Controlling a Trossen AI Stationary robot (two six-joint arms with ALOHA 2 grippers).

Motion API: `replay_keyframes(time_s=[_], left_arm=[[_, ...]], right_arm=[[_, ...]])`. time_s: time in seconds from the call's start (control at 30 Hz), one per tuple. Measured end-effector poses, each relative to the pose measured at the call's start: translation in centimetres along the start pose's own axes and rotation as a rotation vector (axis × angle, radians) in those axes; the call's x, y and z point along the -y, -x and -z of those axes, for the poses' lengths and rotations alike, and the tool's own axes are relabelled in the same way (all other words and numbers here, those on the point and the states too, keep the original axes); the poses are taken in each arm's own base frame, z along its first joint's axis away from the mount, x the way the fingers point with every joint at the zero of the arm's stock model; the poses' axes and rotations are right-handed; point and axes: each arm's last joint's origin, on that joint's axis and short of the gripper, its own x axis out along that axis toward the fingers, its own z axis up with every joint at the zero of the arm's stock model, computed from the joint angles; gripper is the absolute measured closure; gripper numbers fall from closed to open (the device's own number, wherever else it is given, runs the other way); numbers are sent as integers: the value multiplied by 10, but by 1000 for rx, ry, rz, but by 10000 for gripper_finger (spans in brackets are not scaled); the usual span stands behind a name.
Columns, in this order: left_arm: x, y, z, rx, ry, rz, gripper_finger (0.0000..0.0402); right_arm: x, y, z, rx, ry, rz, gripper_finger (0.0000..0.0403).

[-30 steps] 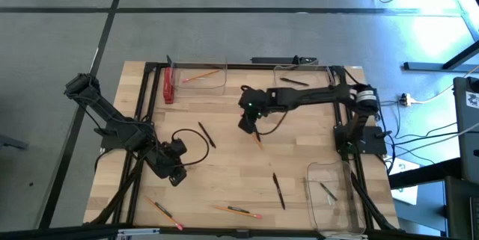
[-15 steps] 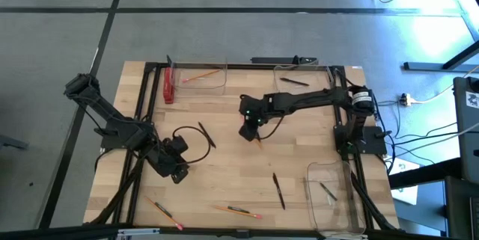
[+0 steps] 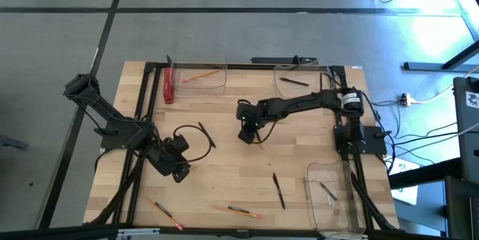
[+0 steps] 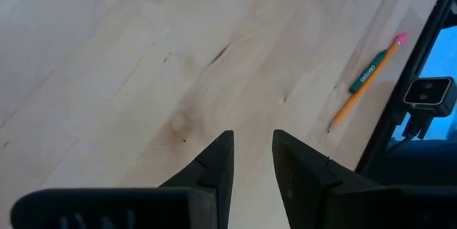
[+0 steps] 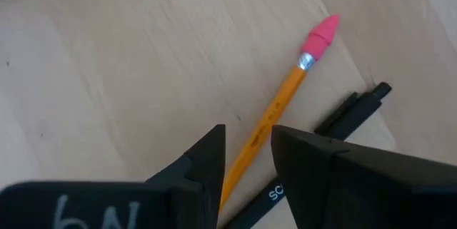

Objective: Sort crayons/erasers/pens/pencils in bins
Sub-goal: Put the top yellow pencil into the top left transparent bin

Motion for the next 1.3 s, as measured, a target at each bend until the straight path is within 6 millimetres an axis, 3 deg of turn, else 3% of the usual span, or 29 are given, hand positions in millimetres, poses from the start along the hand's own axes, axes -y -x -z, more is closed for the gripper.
replay_keyframes(time_s=[0.8, 1.17, 1.3], left_arm=[[1, 0, 0, 3, 3, 9, 311], [1, 0, 0, 5, 4, 15, 311], [1, 0, 0, 5, 4, 15, 312]], right_arm=[[4, -15, 10, -26, 14, 29, 287], [3, -15, 11, -46, 55, -19, 381], [3, -15, 11, -47, 78, -23, 387]])
